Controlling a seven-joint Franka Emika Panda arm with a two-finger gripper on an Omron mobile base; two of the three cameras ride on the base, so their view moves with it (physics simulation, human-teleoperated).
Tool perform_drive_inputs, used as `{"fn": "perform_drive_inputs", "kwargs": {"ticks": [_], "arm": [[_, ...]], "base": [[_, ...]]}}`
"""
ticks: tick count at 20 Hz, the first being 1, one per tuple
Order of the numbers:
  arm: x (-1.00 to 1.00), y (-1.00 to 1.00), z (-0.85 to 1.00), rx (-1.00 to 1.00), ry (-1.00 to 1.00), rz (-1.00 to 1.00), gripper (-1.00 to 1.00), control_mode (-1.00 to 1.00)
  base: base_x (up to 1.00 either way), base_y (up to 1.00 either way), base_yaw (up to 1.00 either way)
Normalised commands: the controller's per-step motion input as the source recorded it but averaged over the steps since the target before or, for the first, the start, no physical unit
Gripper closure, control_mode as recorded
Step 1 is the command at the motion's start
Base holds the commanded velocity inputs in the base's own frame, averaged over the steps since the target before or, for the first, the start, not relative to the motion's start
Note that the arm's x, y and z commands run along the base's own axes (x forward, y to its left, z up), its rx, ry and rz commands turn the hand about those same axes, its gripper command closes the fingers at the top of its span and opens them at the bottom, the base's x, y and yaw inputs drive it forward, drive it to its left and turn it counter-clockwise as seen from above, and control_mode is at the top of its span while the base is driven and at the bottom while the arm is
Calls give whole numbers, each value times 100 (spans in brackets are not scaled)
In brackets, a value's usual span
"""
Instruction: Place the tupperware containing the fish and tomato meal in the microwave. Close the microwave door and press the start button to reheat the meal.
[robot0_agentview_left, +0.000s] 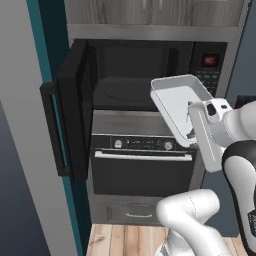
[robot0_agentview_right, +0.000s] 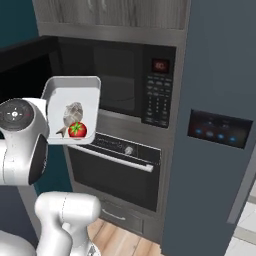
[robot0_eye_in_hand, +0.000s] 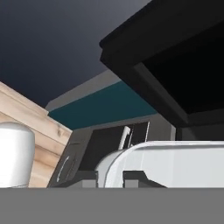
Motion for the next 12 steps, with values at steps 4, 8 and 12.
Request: {"fn": "perform_drive_inputs", "kwargs": {"ticks": [4, 8, 12], "arm": [[0, 0, 0, 0, 0, 0, 100, 100], [36, 0, 0, 0, 0, 0, 100, -100], [100, -1, 0, 0, 16, 0, 100, -100]], "base": [[25, 1, 12], [4, 0, 2], [0, 0, 0]]}}
